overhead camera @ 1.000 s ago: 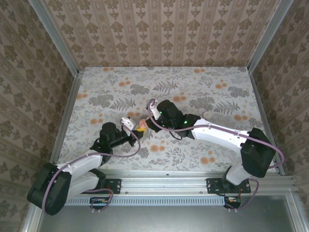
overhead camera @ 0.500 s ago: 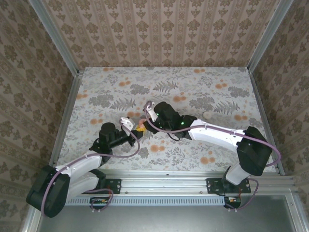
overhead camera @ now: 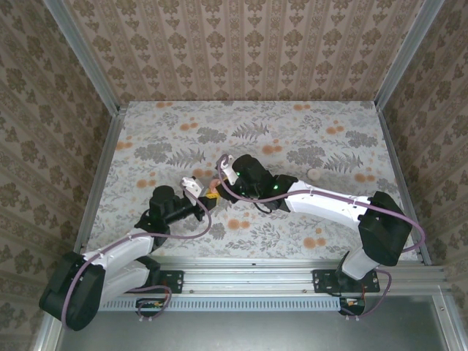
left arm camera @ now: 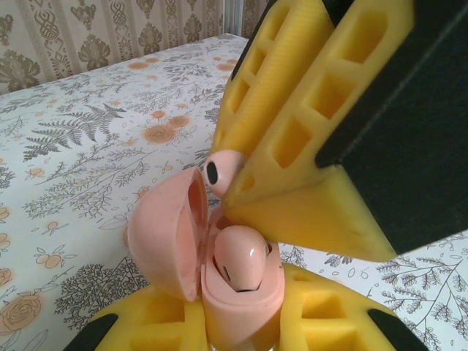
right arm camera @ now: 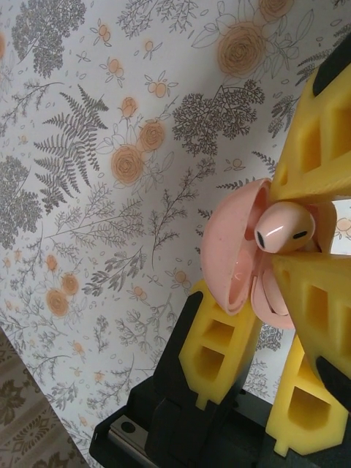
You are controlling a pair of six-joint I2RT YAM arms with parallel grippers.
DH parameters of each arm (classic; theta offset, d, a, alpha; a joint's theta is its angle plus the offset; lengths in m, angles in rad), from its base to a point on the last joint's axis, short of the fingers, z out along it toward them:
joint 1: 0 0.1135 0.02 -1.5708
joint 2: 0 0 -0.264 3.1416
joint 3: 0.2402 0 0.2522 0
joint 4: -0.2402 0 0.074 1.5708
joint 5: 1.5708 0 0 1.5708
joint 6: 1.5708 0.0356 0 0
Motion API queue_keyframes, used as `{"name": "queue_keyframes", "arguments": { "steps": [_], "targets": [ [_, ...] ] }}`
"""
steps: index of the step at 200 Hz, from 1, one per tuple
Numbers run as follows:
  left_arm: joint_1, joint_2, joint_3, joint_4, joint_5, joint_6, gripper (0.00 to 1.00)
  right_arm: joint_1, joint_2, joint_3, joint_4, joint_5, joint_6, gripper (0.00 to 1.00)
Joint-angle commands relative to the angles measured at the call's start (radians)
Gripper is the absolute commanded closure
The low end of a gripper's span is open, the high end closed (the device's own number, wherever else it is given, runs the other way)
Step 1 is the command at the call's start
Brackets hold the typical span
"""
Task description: Insert wireless bluetooth earbuds into charging case
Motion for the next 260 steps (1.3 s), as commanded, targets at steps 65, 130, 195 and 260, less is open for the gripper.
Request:
{"name": "queue_keyframes", "arguments": {
  "steps": [65,130,195,260],
  "targets": [
    [0.008,-0.036,0.005,-0.001,-0.009,-0.012,0.90,0.009,0.011,0.052,0.009,-0.074,0.012,0.70],
    [0.009,-0.026,0.011,-0.002,-0.016,-0.015,0.90,-0.005,-0.023,0.053,0.027,-0.120,0.059,0.65],
    [0.010,-0.021,0.012,0.000,-0.014,-0.016,0.90,-0.041,-0.058,0.038,0.056,-0.169,0.124,0.58],
    [0.010,-0.028,0.010,0.000,-0.016,-0.017,0.90,-0.088,-0.098,0.019,0.068,-0.225,0.194,0.55]
  ]
}}
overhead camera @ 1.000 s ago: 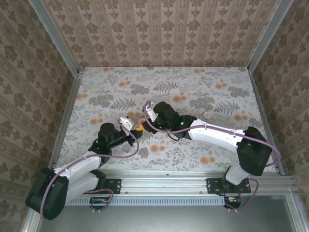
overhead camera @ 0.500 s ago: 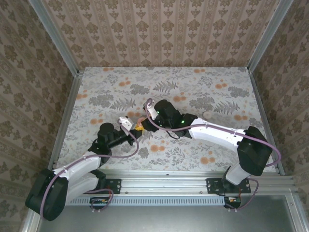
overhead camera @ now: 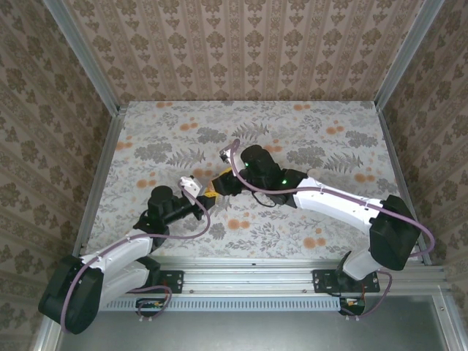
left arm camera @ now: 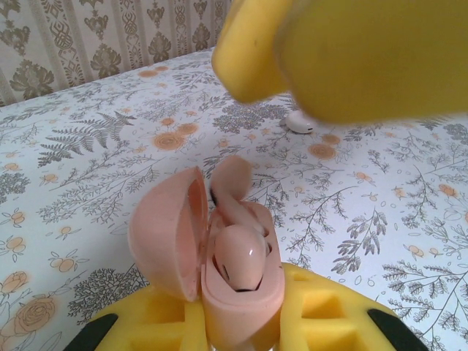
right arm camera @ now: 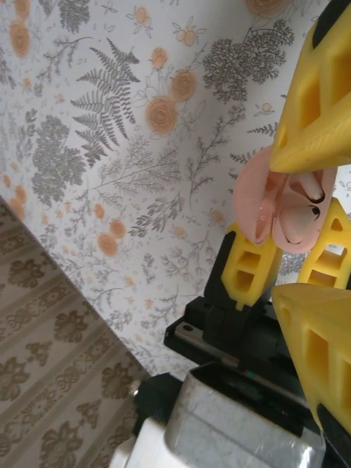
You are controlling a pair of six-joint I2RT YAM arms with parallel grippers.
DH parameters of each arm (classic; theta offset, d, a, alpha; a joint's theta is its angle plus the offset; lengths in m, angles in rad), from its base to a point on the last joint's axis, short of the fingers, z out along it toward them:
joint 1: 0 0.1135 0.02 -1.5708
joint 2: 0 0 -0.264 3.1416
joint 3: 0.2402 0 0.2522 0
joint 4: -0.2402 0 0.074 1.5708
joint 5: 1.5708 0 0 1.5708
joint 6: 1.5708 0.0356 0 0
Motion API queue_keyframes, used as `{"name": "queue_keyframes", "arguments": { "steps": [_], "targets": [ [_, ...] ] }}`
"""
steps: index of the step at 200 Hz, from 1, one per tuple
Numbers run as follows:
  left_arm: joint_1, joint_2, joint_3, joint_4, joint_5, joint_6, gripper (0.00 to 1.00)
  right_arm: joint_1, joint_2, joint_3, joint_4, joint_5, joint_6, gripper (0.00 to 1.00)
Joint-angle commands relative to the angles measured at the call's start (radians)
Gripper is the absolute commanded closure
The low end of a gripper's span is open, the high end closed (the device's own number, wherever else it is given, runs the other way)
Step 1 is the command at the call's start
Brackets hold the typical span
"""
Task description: Insert wireless bluetooth earbuds into charging case
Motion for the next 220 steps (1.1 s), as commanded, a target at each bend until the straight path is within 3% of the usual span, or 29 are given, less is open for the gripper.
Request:
{"name": "queue_keyframes", "arguments": {
  "steps": [1,37,52,78,143,148,188,220],
  "targets": [
    [0.004,-0.004,0.009,0.005,-0.001,-0.013,0.90,-0.027,-0.035,-0.002,0.028,-0.048,0.052,0.55],
    [0.004,-0.009,0.010,0.002,-0.005,-0.012,0.90,-0.075,-0.038,-0.022,0.032,-0.081,0.157,0.55],
    [0.004,-0.011,0.017,-0.029,-0.043,-0.014,0.90,-0.123,-0.027,-0.033,0.034,-0.149,0.228,0.55],
    [0.010,-0.014,0.013,-0.065,-0.110,-0.030,0.91,-0.166,0.015,-0.014,-0.104,-0.153,0.282,0.57],
    [0.060,-0.109,-0.051,-0.105,-0.231,-0.148,0.90,-0.170,0.168,0.149,-0.506,-0.096,0.275,0.57],
    [0.095,-0.121,-0.053,-0.114,-0.237,-0.160,0.90,-0.170,0.185,0.164,-0.534,-0.097,0.274,0.57],
    [0.158,-0.217,-0.067,-0.201,-0.262,-0.216,0.91,-0.166,0.326,0.316,-0.670,-0.077,0.183,0.58],
    [0.188,-0.307,-0.093,-0.245,-0.286,-0.241,0.90,-0.164,0.433,0.415,-0.671,-0.111,0.138,0.58]
  ]
}}
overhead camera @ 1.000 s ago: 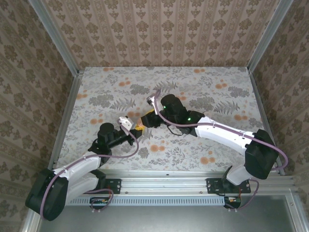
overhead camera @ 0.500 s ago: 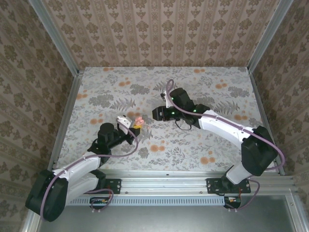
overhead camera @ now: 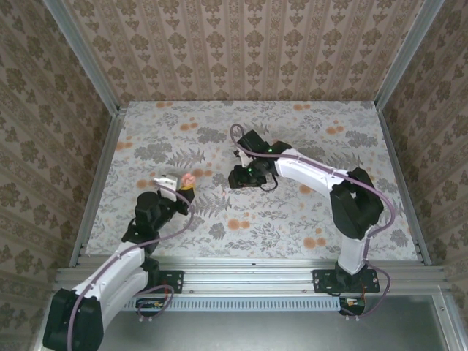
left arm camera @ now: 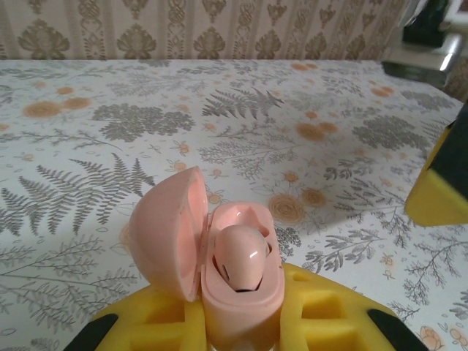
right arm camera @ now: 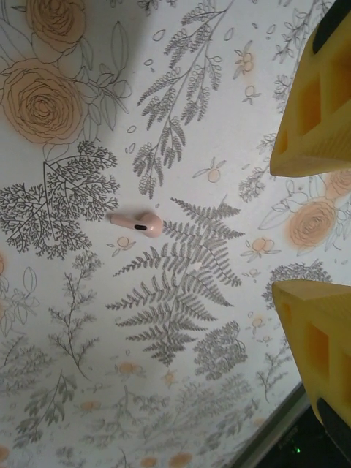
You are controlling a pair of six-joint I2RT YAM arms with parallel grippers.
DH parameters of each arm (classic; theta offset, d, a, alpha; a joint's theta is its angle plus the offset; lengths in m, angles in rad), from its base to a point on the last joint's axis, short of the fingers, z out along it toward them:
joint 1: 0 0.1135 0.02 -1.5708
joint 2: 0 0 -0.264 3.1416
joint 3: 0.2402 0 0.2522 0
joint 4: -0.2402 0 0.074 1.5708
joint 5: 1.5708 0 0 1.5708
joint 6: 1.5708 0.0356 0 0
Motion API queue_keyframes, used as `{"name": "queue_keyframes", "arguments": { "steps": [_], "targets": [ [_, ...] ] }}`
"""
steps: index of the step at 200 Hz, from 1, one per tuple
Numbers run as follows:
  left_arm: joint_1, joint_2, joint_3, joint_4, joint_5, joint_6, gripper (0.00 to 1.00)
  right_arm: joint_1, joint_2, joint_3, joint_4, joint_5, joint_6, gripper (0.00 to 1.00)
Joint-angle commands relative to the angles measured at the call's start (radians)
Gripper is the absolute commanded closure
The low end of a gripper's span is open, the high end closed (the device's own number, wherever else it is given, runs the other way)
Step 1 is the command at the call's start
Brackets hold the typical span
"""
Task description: Insert wireless bluetooth earbuds into charging case
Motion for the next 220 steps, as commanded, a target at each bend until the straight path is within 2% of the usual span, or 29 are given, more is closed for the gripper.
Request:
{"name": "queue_keyframes", "arguments": {
  "steps": [1,49,145,181,220],
  "targets": [
    [0.023,-0.061,-0.023,-0.056,-0.031,-0.047,0.90,0.008,0.071,0.078,-0.067,-0.019,-0.061,0.58],
    [0.053,-0.135,-0.034,-0.125,-0.035,-0.045,0.90,0.019,0.220,0.206,-0.015,-0.127,-0.106,0.61],
    [0.072,-0.141,-0.019,-0.151,-0.026,-0.019,0.90,0.051,0.454,0.438,-0.068,-0.160,-0.214,0.61],
    [0.074,-0.140,-0.020,-0.153,-0.027,-0.013,0.90,0.055,0.490,0.465,-0.100,-0.148,-0.232,0.61],
    [0.074,-0.125,-0.021,-0.164,-0.028,-0.010,0.90,0.053,0.452,0.438,-0.164,-0.056,-0.276,0.61]
  ]
}}
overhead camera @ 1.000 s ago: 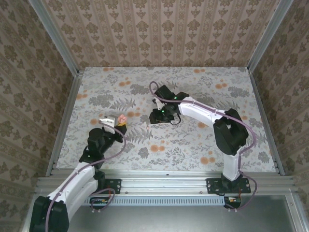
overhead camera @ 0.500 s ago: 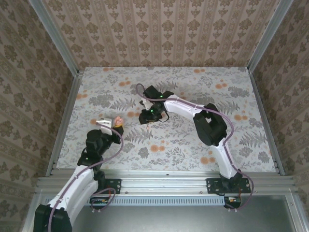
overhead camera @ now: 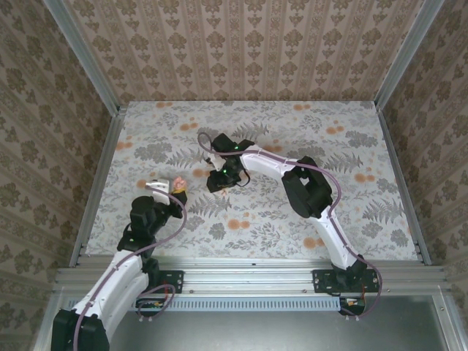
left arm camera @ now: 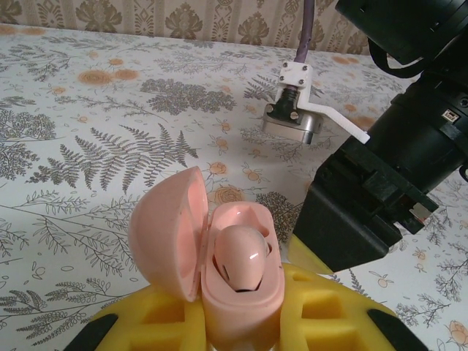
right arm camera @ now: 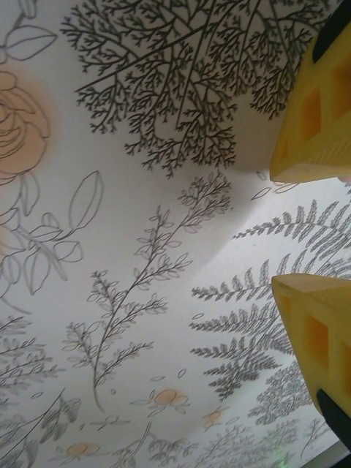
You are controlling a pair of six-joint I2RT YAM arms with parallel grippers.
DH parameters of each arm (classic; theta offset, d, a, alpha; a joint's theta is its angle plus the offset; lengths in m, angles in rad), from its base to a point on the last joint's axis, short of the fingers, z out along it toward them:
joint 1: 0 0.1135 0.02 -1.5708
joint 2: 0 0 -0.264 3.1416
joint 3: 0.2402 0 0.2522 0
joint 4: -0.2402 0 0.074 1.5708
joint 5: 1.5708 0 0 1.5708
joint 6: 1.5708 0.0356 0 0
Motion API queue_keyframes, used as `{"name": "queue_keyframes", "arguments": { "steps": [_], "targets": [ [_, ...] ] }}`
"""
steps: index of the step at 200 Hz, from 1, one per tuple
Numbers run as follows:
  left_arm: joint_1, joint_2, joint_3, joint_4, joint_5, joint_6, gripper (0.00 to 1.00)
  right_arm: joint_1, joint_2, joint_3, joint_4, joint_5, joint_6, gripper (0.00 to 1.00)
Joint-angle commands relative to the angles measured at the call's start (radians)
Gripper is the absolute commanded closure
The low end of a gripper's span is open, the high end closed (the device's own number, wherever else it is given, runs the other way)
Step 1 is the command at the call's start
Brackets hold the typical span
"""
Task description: Insert wireless bluetooth earbuds into charging case
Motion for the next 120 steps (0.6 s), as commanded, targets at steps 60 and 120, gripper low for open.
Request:
{"name": "queue_keyframes", "arguments": {
  "steps": [60,120],
  "targets": [
    [0.016,0.012,0.009,0.014,-0.019,0.020,0.90,-0.026,-0.137,-0.164,-0.161,0.122,-0.020,0.61],
    [0.017,0.006,0.020,-0.017,0.024,0.010,0.90,-0.049,-0.213,-0.239,-0.197,0.099,0.013,0.60]
  ]
}}
